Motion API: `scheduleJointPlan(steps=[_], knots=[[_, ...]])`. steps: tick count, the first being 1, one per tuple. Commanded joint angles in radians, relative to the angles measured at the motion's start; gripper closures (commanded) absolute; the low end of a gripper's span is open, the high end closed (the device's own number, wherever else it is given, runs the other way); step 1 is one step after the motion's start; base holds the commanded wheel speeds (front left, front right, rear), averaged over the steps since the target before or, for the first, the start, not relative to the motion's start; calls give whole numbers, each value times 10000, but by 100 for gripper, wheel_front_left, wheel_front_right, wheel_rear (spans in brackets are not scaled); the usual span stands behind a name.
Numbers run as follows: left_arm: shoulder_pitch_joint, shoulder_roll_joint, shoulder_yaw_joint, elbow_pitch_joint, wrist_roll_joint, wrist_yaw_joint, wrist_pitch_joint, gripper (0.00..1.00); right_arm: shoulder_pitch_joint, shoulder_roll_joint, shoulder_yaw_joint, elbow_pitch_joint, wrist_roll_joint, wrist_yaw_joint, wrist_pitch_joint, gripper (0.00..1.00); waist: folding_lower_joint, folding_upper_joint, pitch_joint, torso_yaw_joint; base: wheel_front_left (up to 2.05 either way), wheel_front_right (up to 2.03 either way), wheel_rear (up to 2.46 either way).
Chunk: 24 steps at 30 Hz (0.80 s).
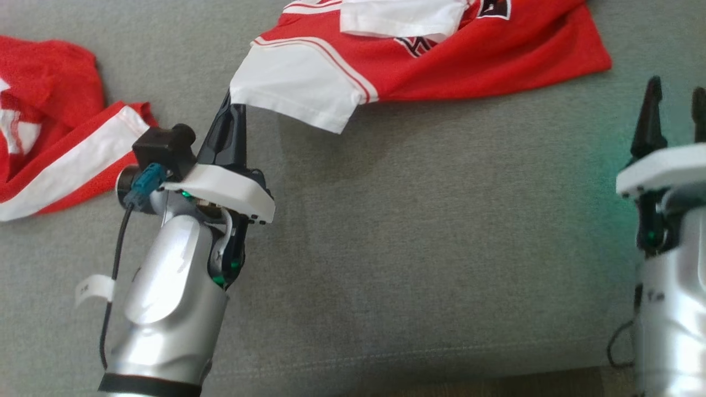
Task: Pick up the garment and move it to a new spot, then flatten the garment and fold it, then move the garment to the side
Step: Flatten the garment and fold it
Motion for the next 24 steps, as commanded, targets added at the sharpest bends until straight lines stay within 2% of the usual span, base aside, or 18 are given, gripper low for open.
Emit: scheduleJointPlan(steps=[1, 7, 11, 24], knots=[[-85, 185, 226, -440, -16, 50, -123, 100, -625, -36, 0, 153, -29, 65, 167, 0, 0, 0, 130, 135, 0, 0, 0], [-231, 185, -186, -716, -176, 83, -123, 100, -2037, -36, -733, 1755, -746, 65, 666, 0, 0, 0, 529, 484, 0, 0, 0], [-400, 184, -465, -879, -255, 109, -123, 100, -2752, -36, -1383, 2481, -1669, 65, 934, 0, 0, 0, 822, 707, 0, 0, 0], [-661, 184, -783, -1147, -371, 208, -124, 100, -4033, -322, -2991, 3883, -3864, 65, 1055, 0, 0, 0, 1348, 1082, 0, 0, 0]])
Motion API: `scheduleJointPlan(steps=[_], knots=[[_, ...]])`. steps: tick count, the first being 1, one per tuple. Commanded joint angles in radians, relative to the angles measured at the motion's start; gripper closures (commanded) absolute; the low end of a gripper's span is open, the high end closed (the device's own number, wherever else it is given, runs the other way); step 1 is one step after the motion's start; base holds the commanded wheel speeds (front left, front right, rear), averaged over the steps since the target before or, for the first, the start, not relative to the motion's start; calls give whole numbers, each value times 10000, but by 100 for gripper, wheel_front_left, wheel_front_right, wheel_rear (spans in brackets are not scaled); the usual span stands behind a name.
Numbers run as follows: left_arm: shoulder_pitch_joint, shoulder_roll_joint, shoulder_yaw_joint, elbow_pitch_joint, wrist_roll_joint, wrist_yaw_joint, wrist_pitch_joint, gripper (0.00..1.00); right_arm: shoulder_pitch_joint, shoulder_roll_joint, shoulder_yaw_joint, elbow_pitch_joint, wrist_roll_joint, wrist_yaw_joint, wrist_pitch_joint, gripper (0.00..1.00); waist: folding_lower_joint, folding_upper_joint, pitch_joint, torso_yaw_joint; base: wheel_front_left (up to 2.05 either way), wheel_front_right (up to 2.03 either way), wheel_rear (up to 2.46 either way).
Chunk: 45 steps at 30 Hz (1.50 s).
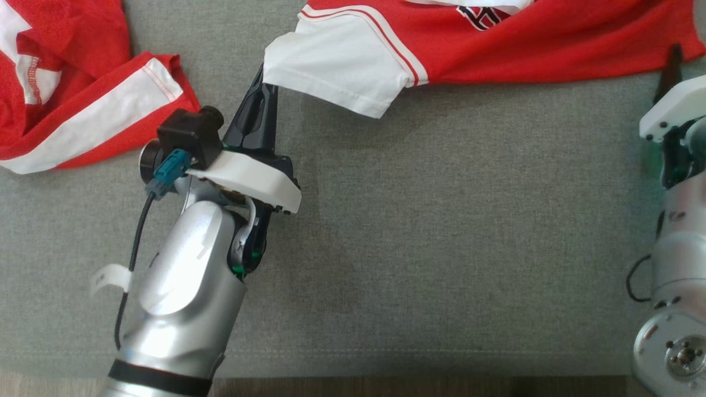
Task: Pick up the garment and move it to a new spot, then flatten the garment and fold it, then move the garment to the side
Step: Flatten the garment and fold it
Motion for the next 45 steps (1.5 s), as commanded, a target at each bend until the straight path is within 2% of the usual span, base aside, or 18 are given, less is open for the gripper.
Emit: scheduleJointPlan(steps=[1, 8, 9, 10, 11, 19, 25, 30, 31, 36, 39, 45], knots=[[-297, 186, 254, -371, -28, 42, -124, 100, -284, -39, 113, -169, -118, 65, -113, 0, 0, 0, 13, 0, 0, 0, 0], [-351, 185, 279, -344, 29, 9, -124, 100, -655, -61, -310, 290, -618, 65, -382, 0, 0, 0, 87, -11, 0, 0, 0], [-358, 185, 283, -337, 33, 4, -124, 100, -703, -62, -338, 377, -664, 65, -401, 26, 0, 0, 91, -14, 0, 0, 0], [-363, 185, 289, -328, 36, -1, -124, 100, -749, -66, -365, 465, -702, 65, -425, 75, 0, 0, 91, -20, 0, 0, 0], [-369, 185, 294, -320, 37, -4, -124, 100, -796, -71, -373, 551, -730, 65, -473, 100, 0, 0, 89, -25, 0, 0, 0], [-258, 185, 612, -536, 20, 26, -124, 100, -1059, -142, -36, 1106, -502, 65, -1444, 100, 0, 0, -320, -179, 0, 0, 0], [-77, 185, 1230, -1226, -279, -68, -124, 100, -1298, -131, 1101, 1235, 381, 65, -2599, 100, 0, 0, -1093, -478, 0, 0, 0], [-138, 185, 1670, -2285, -466, -199, -124, 100, -1396, -83, 2578, 476, 1632, 65, -3094, 100, 0, 0, -1955, -750, 0, 0, 0], [-138, 185, 1670, -2285, -466, -199, -124, 100, -1396, -83, 2578, 476, 1632, 65, -3094, 100, 0, 0, -1955, -750, 0, 0, 0], [-419, 185, 2115, -3446, -722, -147, -124, 100, -998, -113, 4240, -1339, 2967, 65, -3174, 100, 0, 0, -2940, -1024, 0, 0, 0], [-602, 185, 2343, -4156, -821, -8, -124, 100, -578, -243, 5090, -2701, 3573, 65, -2868, 100, 0, 0, -3506, -1181, 0, 0, 0], [-729, 186, 2408, -5362, -540, 239, -124, 100, 553, -517, 5675, -5839, 4079, 65, -1421, 100, 0, 0, -4310, -1354, 0, 0, 0]])
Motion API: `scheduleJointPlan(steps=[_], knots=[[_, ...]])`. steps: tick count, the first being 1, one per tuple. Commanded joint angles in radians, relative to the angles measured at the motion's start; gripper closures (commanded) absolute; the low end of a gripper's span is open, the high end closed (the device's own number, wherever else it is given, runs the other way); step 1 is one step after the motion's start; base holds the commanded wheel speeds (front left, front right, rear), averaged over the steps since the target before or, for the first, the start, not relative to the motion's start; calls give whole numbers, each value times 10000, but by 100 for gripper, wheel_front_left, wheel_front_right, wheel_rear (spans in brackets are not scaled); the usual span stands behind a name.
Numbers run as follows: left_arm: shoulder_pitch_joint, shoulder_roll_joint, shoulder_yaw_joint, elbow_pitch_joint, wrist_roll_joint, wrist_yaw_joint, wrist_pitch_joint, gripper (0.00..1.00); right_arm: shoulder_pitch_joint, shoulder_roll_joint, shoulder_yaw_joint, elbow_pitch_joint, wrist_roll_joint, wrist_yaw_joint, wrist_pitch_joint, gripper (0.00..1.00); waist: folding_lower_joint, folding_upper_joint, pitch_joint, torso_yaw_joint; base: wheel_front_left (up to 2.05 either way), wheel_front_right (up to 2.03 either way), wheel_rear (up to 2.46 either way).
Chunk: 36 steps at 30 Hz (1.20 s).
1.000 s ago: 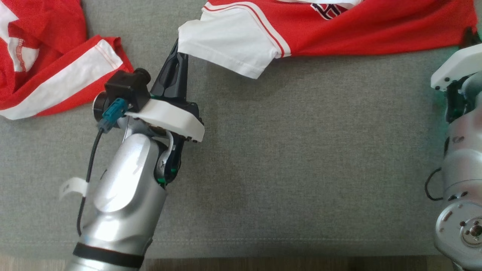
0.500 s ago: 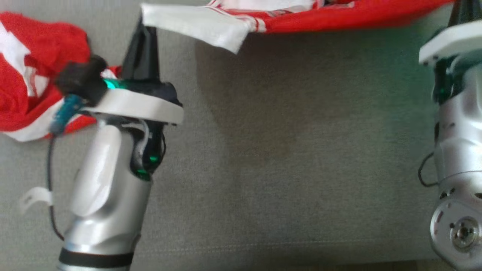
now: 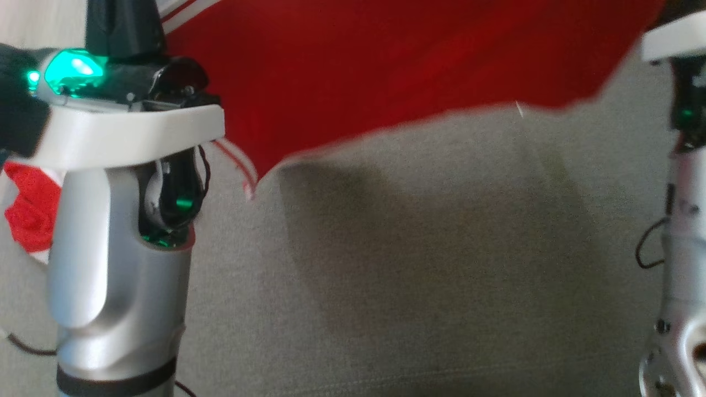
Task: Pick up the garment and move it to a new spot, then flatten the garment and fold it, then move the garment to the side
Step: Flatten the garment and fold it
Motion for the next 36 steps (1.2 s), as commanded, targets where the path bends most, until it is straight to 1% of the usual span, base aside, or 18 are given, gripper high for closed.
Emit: scheduleJointPlan(steps=[1, 5, 8, 11, 13, 16, 18, 21, 22, 23, 25, 28, 30, 31, 33, 36], knots=[[-430, 208, 343, -496, 148, 90, -47, 100, -111, 46, 150, -887, 53, 65, 347, 100, 1, -1, -363, -171, 0, 0, 0], [-543, 397, 404, -1234, 381, 285, 177, 100, 598, 217, -183, -3078, -34, 65, 1694, 100, 1, -1, -393, -176, 0, 0, 0], [-860, 673, 424, -1639, 563, 307, 544, 100, 881, 399, -425, -4429, -138, 65, 2572, 100, 1, -1, -163, -188, 0, 0, 0], [-1405, 1006, 380, -1508, 720, 174, 949, 100, 794, 527, -548, -5085, -271, 65, 3223, 100, 1, -1, 290, -229, 0, 0, 0], [-1942, 1220, 344, -1076, 738, -9, 1206, 100, 497, 603, -556, -5083, -255, 65, 3489, 100, 1, -1, 722, -276, 0, 0, 0], [-3056, 1496, 270, -1, 654, -402, 1570, 100, -409, 675, -647, -4382, -202, 65, 3623, 100, 1, -1, 1551, -315, 0, 0, 0], [-3951, 1760, 218, 982, 786, -671, 1589, 100, -1306, 690, -634, -3543, -245, 65, 3335, 100, 1, -1, 2073, -348, 0, 0, 0], [-5358, 1951, 169, 2548, 966, -940, 1262, 100, -2799, 410, -408, -1803, -544, 65, 2516, 100, 1, -1, 2685, -364, 0, 0, 0], [-5358, 1951, 169, 2548, 966, -940, 1262, 100, -2799, 410, -408, -1803, -544, 65, 2516, 100, 1, -1, 2685, -364, 0, 0, 0], [-6294, 1953, 126, 3554, 1064, -1042, 906, 100, -3836, 291, -576, -517, -747, 65, 1815, 100, 1, -1, 2968, -321, 0, 0, 0], [-7227, 1901, 72, 4401, 1212, -1080, 525, 100, -4824, 68, -653, 609, -1086, 65, 984, 100, 1, -1, 3241, -215, 0, 0, 0], [-8294, 1707, 162, 5402, 1268, -1040, 134, 100, -6001, -17, -1118, 2029, -1377, 65, -163, 100, 1, -1, 3500, -65, 0, 0, 0], [-8687, 1587, 222, 5850, 1283, -1044, 19, 100, -6534, -42, -1268, 2788, -1498, 65, -807, 100, 1, -1, 3629, 14, 0, 0, 0], [-8687, 1587, 222, 5850, 1283, -1044, 19, 100, -6534, -42, -1268, 2788, -1498, 65, -807, 100, 1, -1, 3629, 14, 0, 0, 0], [-8805, 1478, 206, 6177, 1309, -1117, -26, 100, -6825, -13, -1430, 3449, -1436, 65, -1261, 100, 1, -1, 3757, 84, 0, 0, 0], [-8540, 1312, 156, 6272, 1357, -1278, -41, 100, -6766, -69, -1330, 4301, -1373, 65, -1589, 100, 1, -1, 3961, 179, 0, 0, 0]])
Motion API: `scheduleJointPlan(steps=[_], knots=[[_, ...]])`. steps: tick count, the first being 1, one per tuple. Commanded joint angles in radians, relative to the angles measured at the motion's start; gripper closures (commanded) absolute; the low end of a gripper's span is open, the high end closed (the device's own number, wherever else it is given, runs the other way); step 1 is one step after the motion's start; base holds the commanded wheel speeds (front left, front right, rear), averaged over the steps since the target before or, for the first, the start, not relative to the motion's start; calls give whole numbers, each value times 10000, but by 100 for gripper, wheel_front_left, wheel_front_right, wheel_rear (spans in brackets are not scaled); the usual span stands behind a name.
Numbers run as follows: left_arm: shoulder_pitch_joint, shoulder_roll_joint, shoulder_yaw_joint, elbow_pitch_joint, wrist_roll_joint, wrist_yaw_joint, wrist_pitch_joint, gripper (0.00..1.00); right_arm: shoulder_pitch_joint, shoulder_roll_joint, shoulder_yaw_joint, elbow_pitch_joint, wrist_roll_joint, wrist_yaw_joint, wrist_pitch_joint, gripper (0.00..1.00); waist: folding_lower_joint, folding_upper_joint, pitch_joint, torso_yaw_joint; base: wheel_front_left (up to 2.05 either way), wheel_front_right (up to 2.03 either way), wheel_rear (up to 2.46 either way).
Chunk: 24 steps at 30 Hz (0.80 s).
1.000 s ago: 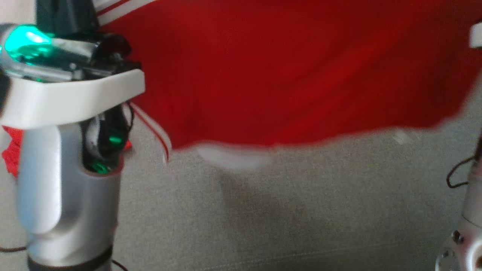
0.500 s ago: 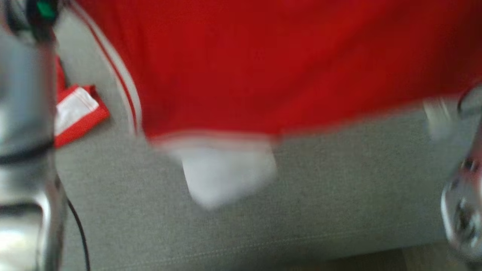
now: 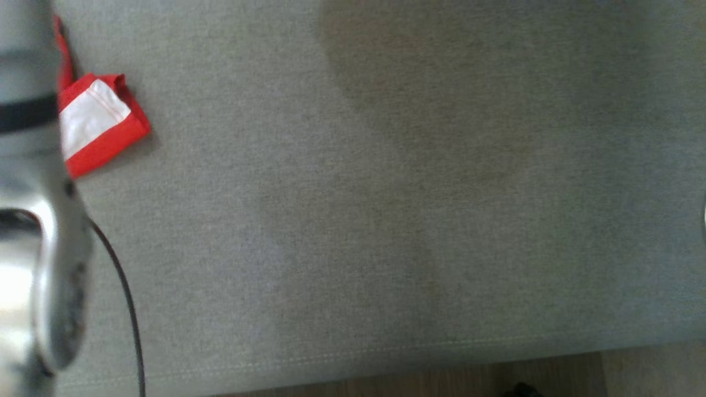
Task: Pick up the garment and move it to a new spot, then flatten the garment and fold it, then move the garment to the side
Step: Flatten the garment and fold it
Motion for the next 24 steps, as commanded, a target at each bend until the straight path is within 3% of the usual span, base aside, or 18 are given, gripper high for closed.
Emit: scheduleJointPlan(steps=[1, 7, 12, 24], knots=[[45, 243, 154, -301, 86, -105, -34, 100, -108, 27, 62, 1, 98, 65, -102, 100, -1, 0, 185, 127, 0, 0, 0], [2054, 90, -322, 1, 5, -440, -37, 100, 1235, 45, 358, 1669, 920, 65, -151, 100, -1, 0, 187, 258, 0, 0, 0], [4159, 357, -958, 205, -123, -528, -38, 100, 2699, -423, 1604, 3052, 1701, 65, 510, 100, -1, 0, -236, 468, 0, 0, 0], [7370, 1608, -2868, -372, -962, -539, -39, 100, 4927, -1396, 4638, 2899, 3705, 65, 1678, 100, -1, 0, -1620, 544, 0, 0, 0]])
